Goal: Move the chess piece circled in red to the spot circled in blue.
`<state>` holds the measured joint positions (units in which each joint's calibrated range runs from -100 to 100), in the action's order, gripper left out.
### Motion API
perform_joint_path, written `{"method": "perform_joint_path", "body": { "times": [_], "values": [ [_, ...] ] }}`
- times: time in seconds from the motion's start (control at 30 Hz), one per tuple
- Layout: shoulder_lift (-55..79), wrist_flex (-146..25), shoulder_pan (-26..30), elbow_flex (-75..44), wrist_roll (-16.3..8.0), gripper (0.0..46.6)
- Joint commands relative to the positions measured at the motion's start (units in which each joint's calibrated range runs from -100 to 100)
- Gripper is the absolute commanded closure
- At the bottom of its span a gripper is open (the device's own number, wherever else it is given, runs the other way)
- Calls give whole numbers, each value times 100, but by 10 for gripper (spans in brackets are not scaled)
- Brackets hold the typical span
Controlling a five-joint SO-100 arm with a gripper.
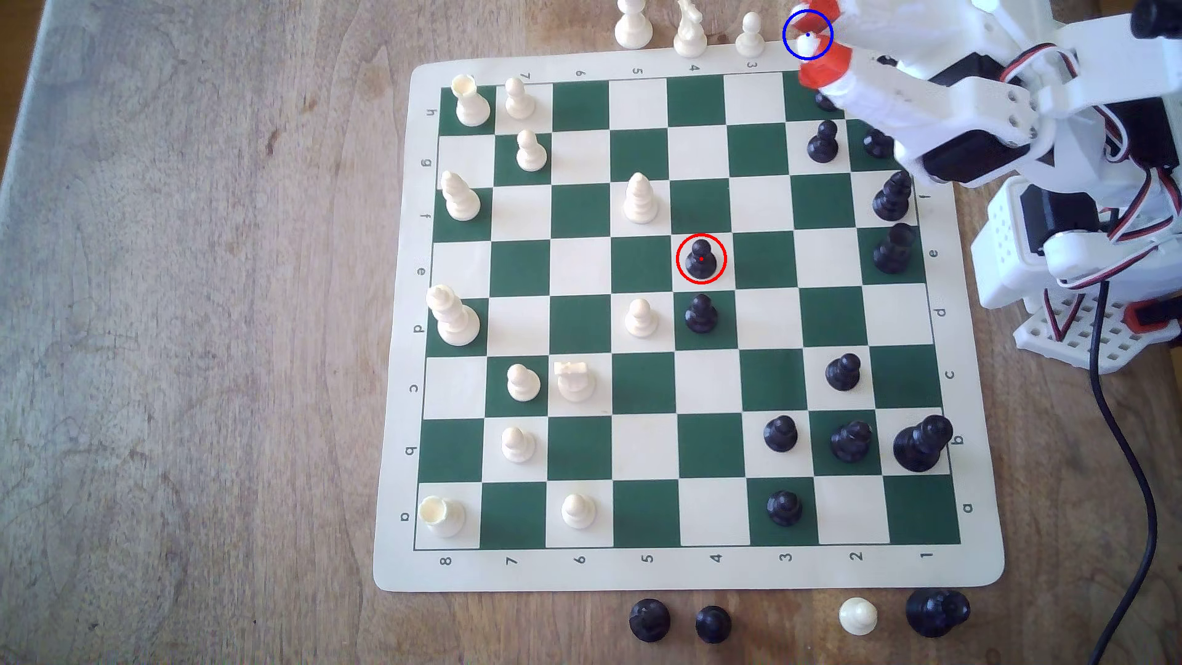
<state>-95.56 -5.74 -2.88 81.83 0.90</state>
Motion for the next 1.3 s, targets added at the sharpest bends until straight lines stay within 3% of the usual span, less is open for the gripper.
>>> {"method": "perform_joint_path", "body": {
  "times": [0.0, 0.13, 0.27, 0.5, 0.67, 0.77, 0.97, 1.2, 1.27],
  "values": [
    [-20, -1335, -217, -713, -93, 464],
    [328, -2399, -436, -1203, 73, 464],
    [1033, -3472, -272, -1683, 117, 444],
    [2111, -4242, -225, -2082, 10, 453],
    [3766, -5217, -186, -3750, -557, 463],
    [3996, -5389, -272, -4004, -576, 454],
    [4598, -6175, -217, -4521, -855, 412],
    [5524, -6322, -342, -4611, -752, 423],
    [5617, -6330, -365, -4539, -532, 409]
  ]
}}
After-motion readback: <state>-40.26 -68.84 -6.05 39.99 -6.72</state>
